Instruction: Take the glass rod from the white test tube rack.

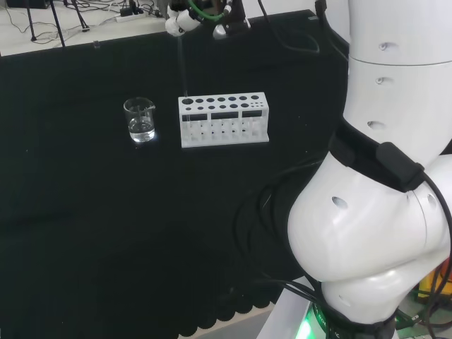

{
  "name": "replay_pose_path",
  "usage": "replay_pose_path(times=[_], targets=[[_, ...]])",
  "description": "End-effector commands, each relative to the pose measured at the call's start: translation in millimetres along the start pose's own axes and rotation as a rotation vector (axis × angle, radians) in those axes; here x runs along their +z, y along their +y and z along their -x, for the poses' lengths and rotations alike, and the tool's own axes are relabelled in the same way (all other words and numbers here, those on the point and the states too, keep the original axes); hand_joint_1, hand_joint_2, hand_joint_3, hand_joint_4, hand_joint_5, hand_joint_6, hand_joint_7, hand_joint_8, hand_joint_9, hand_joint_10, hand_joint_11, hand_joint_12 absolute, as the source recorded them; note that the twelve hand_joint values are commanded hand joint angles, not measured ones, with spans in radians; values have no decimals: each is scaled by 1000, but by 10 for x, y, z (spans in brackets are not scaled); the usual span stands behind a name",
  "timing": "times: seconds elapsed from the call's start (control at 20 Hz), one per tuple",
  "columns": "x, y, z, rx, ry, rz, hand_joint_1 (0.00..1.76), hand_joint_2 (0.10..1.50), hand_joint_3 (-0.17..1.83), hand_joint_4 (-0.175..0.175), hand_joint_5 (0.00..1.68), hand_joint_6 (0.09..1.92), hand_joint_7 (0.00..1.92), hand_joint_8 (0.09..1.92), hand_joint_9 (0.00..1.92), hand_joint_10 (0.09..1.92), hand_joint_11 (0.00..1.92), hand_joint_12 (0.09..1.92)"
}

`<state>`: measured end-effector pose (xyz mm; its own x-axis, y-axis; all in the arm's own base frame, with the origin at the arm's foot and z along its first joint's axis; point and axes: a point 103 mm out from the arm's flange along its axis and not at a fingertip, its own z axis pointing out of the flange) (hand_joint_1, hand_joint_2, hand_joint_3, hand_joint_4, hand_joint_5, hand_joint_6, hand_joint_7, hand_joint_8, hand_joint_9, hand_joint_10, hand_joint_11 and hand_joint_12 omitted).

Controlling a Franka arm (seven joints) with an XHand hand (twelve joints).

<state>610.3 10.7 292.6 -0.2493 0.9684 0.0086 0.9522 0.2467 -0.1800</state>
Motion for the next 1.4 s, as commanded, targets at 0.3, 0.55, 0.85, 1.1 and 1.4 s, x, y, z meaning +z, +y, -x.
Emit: replay_pose_path(times=[0.3,0.55,0.85,1.1,1.4], targets=[[245,125,62,-21,83,-42,454,1237,-175,-109,302,714,540,901,629,871,147,1397],[336,209,161,-31,91,-62,449,1239,-175,-108,311,703,550,902,637,871,141,1400],[480,252,162,-40,85,-97,476,1235,-175,-99,417,763,700,917,781,893,255,1395],[528,277,67,-63,86,-101,571,1223,-175,-91,515,882,856,964,928,972,411,1370],[560,291,37,-67,46,-103,729,1225,-175,-108,645,956,1014,983,1130,1004,691,1299]])
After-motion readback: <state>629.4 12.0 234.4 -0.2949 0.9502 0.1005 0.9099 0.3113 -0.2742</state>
